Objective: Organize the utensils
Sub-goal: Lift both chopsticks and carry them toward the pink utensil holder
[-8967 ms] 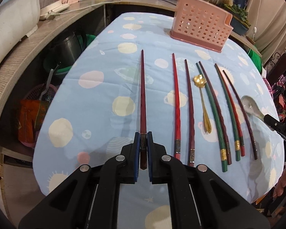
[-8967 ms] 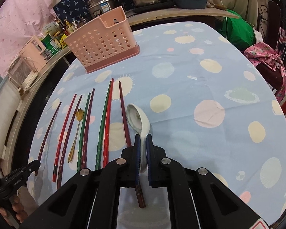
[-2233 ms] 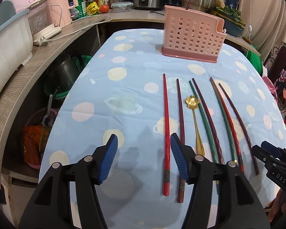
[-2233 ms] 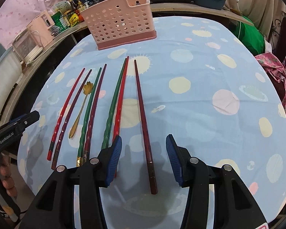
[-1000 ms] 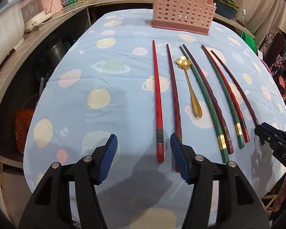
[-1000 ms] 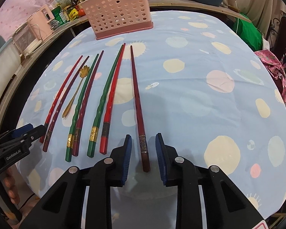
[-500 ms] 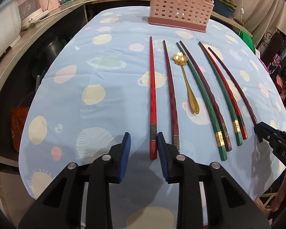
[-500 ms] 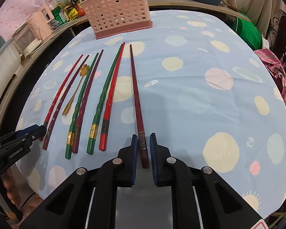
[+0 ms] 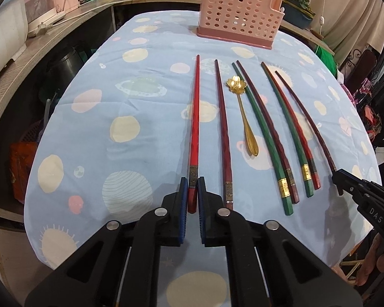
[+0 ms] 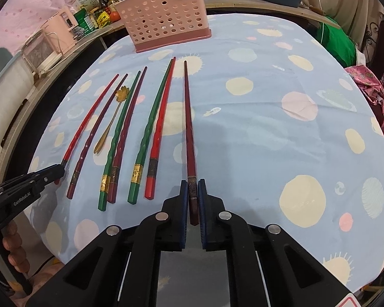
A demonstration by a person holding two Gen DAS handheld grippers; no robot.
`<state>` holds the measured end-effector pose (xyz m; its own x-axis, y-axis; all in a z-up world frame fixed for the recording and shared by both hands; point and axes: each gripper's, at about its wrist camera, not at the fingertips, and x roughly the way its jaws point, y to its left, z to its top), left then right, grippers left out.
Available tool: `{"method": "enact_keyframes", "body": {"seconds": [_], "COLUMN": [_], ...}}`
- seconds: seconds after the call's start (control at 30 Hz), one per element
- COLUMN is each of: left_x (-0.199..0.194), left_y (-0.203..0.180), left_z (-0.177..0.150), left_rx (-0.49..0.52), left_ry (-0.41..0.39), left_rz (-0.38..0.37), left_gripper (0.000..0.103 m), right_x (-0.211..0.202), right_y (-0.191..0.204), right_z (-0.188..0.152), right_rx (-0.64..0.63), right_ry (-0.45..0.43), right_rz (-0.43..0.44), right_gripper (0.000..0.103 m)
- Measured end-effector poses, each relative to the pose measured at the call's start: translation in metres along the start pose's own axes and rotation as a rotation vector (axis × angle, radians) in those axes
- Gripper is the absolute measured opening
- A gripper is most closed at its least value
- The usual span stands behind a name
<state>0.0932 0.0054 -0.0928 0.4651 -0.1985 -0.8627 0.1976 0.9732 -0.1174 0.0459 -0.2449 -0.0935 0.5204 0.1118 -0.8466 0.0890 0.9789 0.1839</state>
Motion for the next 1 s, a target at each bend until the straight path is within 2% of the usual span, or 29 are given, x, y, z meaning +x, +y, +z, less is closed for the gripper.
{"method": "enact_keyframes", "body": {"seconds": [0.2, 0.57, 1.0], "left_x": [-0.026, -0.088, -0.116], "left_y": [0.006, 0.015, 0.016], "left_z": [0.015, 0.069, 0.151], "left_rx": [-0.036, -0.077, -0.064], "left_ry": [-0.041, -0.208, -0.353], "left_rz": [-0.038, -0.059, -0.023], "left_gripper": [0.007, 0.007, 0.007], "right_x": [-0.028, -0.087, -0.109], "right_y": [0.001, -0.007, -0.009], "right_z": [0.016, 0.073, 0.151], "right_rx": [0.01, 0.045, 0.025], "right_ry": [-0.074, -0.26, -0.393], "right_rz": [0.022, 0.057, 0.062], "right_gripper": [0.008, 0.008, 0.008]}}
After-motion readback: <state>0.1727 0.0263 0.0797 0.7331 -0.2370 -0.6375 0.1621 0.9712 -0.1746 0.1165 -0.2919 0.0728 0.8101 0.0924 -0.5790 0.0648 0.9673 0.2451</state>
